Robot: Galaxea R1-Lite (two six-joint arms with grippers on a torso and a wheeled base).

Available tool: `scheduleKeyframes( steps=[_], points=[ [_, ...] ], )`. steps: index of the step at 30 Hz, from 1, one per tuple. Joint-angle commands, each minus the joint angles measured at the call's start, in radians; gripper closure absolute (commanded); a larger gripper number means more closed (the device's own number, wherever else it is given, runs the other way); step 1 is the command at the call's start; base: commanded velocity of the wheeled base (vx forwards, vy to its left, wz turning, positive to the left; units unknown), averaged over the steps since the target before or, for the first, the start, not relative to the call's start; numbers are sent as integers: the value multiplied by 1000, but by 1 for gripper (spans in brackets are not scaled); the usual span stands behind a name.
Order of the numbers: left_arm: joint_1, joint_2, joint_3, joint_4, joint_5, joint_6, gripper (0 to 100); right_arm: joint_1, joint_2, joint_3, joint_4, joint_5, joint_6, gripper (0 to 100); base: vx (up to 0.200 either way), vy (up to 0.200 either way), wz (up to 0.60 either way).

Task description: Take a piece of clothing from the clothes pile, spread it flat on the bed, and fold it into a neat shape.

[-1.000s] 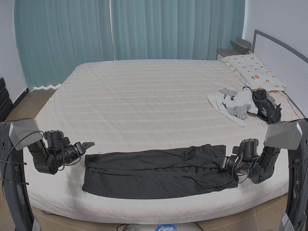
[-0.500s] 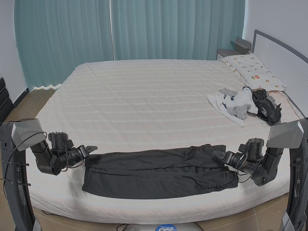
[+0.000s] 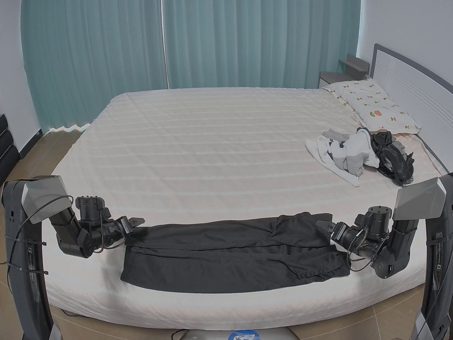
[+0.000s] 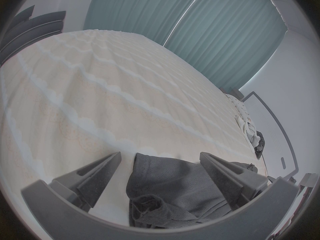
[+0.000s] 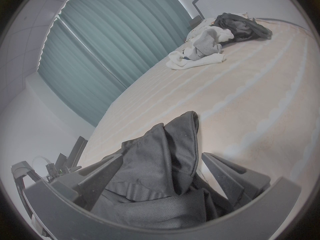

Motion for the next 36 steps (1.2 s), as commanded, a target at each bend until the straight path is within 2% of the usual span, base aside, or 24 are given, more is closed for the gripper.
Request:
scheduleKeyframes(
  steps=[1,8,36],
  points=[
    [-1,6,-7,2,0,-1,0,-8,8,2,-13,1,68,0,0,0,0],
    [-1,8,-7,3,0,-8,0,-8,7,3,-16,30,163,0,0,0,0],
    [-4,16,-9,5,-1,-11,0,4,17,14,-18,33,182,0,0,0,0]
  ],
)
